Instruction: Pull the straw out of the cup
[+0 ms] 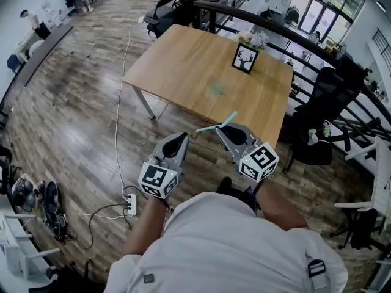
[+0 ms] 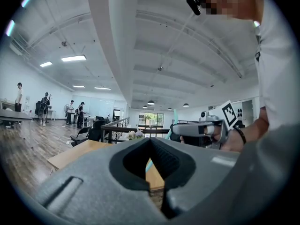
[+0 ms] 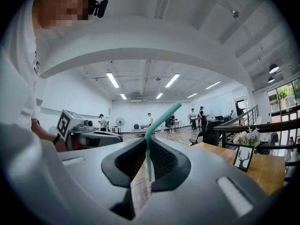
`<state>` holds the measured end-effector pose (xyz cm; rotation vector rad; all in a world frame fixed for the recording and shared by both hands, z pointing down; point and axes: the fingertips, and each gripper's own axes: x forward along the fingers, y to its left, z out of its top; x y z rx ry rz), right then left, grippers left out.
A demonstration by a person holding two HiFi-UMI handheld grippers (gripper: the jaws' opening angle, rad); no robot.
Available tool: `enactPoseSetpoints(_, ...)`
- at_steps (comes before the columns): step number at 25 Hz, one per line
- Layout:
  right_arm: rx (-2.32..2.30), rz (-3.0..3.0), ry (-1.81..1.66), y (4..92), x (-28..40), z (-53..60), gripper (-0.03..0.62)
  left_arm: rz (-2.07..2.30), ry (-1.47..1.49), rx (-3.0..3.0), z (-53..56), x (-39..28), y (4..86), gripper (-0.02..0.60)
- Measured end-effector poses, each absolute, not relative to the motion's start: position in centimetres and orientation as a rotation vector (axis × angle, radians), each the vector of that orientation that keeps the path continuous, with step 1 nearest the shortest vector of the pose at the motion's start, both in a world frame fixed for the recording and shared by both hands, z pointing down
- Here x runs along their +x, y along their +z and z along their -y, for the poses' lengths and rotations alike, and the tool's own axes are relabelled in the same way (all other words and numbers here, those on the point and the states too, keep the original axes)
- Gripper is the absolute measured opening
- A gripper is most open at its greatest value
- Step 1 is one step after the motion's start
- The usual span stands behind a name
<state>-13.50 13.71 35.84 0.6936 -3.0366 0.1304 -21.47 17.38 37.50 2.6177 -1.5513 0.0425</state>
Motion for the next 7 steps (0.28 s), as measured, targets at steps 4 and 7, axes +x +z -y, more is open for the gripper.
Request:
enactPoseSetpoints(4,0.69,3.04,0.104,35.2,-13.4,-14.5,0.038,1.558,0.038,2.617,-18.1,-21.4,37.2,0.005)
enactPoseSetpoints(7,0.693,3.04,0.08,34.7,-13.4,-15.2,0.038,1.56,0.033,2.62,-18.8,-21.3,37.0,0.005)
